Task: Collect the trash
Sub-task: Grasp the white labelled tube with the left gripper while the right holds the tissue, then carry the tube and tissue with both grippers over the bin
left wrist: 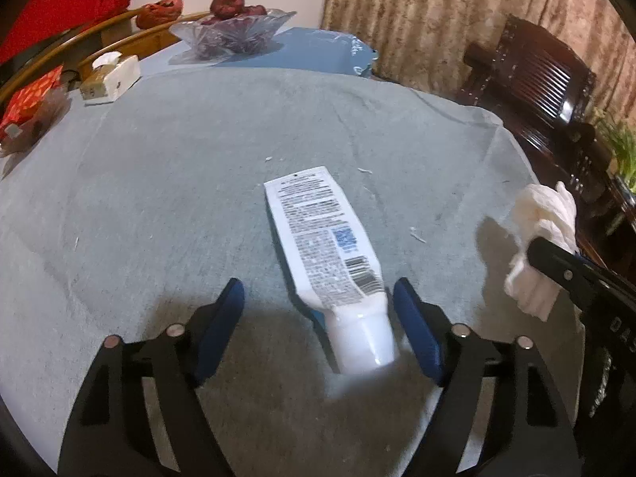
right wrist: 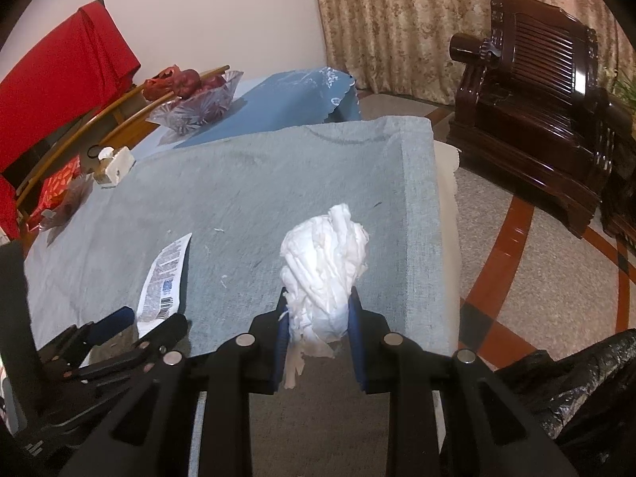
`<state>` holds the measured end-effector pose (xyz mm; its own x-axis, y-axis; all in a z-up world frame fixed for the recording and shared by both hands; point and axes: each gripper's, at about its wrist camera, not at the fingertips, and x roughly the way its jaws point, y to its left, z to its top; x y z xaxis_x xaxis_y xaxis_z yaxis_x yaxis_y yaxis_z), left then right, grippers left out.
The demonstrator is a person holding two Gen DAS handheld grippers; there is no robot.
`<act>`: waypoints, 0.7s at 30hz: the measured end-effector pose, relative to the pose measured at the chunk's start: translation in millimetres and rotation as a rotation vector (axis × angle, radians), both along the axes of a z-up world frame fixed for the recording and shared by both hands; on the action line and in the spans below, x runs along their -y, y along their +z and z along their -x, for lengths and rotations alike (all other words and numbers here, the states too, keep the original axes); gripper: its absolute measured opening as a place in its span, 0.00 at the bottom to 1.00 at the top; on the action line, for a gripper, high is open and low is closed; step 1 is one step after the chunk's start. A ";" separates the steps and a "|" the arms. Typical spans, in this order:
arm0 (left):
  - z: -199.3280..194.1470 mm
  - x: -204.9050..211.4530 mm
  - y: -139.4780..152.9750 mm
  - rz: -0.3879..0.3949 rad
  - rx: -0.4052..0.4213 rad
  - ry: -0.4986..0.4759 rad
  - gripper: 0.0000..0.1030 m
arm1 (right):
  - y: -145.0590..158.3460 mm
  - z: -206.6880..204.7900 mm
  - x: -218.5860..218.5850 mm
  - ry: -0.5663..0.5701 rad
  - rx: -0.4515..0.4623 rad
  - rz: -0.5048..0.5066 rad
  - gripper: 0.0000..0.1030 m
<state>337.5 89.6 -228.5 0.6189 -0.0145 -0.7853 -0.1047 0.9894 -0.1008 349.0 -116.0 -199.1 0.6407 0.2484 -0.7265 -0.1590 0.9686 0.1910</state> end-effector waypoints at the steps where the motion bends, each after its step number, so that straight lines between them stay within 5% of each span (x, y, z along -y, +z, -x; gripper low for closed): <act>1: 0.1 -0.8 0.3 -0.003 0.005 0.003 0.63 | 0.0 -0.1 0.0 0.000 0.000 0.000 0.26; 4: 1.9 -5.5 3.8 0.001 0.025 0.006 0.40 | 0.1 0.0 -0.7 0.003 0.002 0.003 0.26; 21: 43.4 -21.6 37.5 0.057 0.087 -0.018 0.36 | 19.8 28.6 -6.6 0.027 0.040 -0.010 0.26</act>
